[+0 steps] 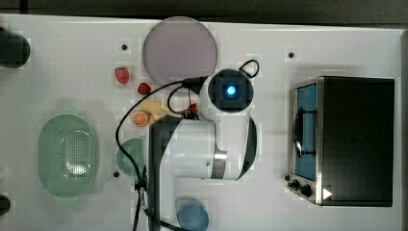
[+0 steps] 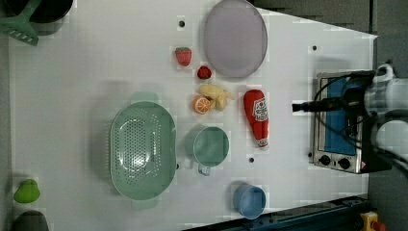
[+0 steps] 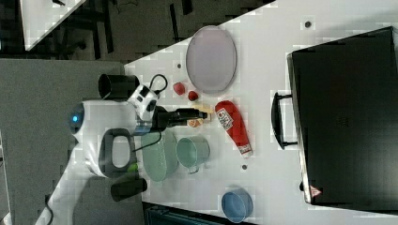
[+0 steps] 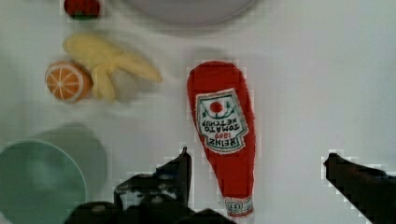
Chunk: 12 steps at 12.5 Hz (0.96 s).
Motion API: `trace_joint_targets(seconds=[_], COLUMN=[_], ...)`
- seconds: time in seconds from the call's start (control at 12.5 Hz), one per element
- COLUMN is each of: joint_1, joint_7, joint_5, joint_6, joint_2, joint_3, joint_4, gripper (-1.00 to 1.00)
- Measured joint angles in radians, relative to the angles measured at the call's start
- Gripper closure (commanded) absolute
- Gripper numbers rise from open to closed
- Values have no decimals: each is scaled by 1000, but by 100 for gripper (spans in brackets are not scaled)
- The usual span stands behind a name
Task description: Pick Ketchup from the table and place it in strainer.
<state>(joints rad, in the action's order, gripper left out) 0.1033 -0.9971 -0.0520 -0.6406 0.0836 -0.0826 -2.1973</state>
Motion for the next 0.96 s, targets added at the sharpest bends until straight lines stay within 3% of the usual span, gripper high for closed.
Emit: trace_joint_targets(seconds=[0.32,0.48,0.96], joint_1=[2,3,-2], joint_7=[-57,-57,-56], joint_5=[4,65,102], joint_6=[-113,-161,-347], joint_2=[59,110,226], joint_3=[-26,-26,-16], joint_4=[-59,-64,-141], gripper=[-100,-100,-100])
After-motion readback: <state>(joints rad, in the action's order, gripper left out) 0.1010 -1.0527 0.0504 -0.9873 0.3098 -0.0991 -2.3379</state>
